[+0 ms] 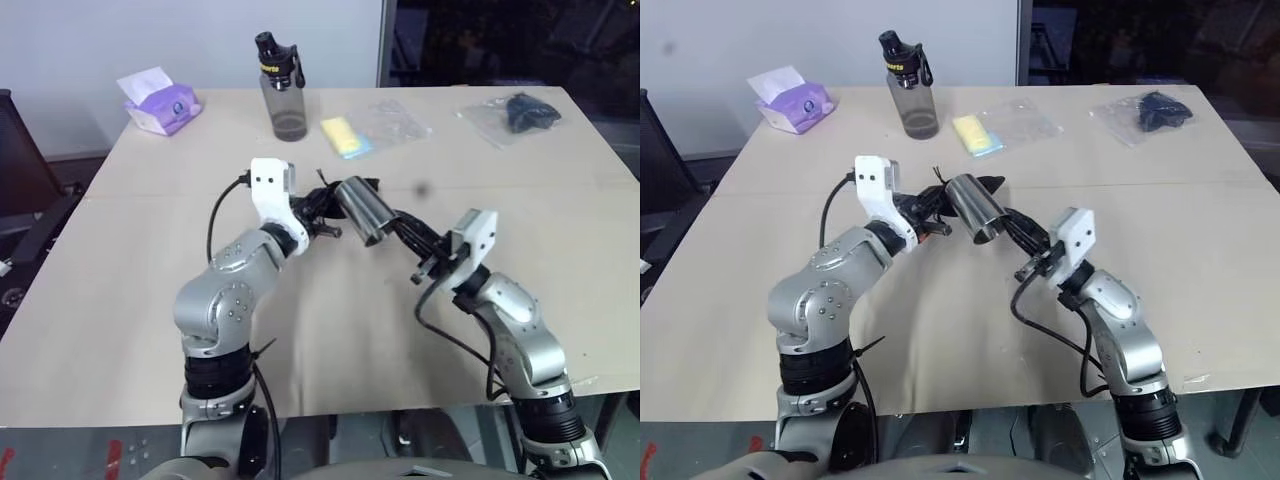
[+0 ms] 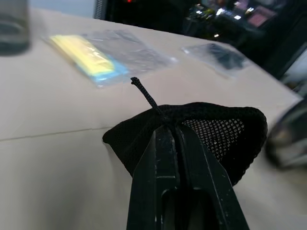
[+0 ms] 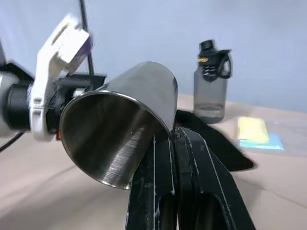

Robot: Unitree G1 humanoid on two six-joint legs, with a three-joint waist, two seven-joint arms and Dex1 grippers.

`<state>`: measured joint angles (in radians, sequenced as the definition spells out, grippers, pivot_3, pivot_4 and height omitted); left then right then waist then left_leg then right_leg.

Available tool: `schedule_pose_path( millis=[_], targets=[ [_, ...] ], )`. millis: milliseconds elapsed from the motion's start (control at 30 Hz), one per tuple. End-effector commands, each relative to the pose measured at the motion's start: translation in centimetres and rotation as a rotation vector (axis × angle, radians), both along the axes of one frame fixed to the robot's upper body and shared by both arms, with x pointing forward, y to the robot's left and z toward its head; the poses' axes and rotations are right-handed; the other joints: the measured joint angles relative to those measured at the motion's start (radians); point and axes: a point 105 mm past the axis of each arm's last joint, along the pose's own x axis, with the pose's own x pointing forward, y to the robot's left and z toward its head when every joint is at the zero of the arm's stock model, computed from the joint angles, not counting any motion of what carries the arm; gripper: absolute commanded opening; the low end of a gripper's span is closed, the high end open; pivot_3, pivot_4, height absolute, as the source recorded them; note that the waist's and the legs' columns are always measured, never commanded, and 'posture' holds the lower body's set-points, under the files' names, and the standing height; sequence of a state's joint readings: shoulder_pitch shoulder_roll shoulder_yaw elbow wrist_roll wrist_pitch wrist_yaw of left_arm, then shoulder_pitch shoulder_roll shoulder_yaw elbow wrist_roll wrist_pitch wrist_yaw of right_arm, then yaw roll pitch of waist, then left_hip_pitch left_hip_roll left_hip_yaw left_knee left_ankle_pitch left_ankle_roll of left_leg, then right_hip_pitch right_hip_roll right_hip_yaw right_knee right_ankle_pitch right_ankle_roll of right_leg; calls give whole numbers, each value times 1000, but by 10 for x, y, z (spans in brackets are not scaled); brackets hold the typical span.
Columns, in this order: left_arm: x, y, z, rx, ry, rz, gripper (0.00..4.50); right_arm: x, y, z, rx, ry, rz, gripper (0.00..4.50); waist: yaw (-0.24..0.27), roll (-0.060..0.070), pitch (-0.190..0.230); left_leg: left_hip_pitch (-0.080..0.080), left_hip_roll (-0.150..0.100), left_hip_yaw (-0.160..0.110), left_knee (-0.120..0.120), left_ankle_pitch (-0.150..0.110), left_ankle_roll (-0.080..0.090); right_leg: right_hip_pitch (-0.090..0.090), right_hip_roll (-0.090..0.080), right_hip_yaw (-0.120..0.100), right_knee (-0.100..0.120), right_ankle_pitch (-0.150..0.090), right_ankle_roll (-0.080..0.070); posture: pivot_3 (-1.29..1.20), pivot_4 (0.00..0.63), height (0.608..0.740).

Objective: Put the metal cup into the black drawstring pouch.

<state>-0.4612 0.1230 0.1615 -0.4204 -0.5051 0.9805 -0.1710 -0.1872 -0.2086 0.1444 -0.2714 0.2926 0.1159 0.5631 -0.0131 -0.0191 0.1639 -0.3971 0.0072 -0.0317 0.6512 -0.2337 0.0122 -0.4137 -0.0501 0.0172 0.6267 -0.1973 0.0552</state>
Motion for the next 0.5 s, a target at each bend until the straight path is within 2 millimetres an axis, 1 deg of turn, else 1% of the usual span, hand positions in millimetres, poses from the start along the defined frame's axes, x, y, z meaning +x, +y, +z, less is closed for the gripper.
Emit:
schedule_pose_path(
  millis=[33,200,300,367,433,500],
  targets=[
    [-7,-4,14,-85,-28,-55,0,10,-4,3,-38,-40,-67,43,0,0,0,0,0,0,0,0,0,0,0,0,0,0,0,0,150,740],
    [-13,-9,15,-134,-5,-104,0,18,-6,-3,-65,-18,-118,43,0,0,0,0,0,0,0,0,0,0,0,0,0,0,-1,0,150,740],
    [-16,-13,13,-128,5,-134,0,22,-3,0,-94,-35,-124,43,0,0,0,0,0,0,0,0,0,0,0,0,0,0,-1,0,150,740],
    [-18,-15,13,-123,3,-147,0,21,3,0,-165,-78,-105,43,-1,0,0,0,0,0,0,0,0,0,0,0,0,-1,-1,0,150,740],
    [-19,-15,13,-111,0,-153,0,22,5,-2,-243,-130,-119,43,-1,0,0,0,0,0,0,0,0,0,0,0,0,-1,-1,0,150,740],
    [-19,-14,13,-109,-4,-155,0,24,4,-1,-285,-169,-137,43,0,0,0,0,0,0,0,0,0,0,0,0,0,-1,-1,0,150,740]
  ],
)
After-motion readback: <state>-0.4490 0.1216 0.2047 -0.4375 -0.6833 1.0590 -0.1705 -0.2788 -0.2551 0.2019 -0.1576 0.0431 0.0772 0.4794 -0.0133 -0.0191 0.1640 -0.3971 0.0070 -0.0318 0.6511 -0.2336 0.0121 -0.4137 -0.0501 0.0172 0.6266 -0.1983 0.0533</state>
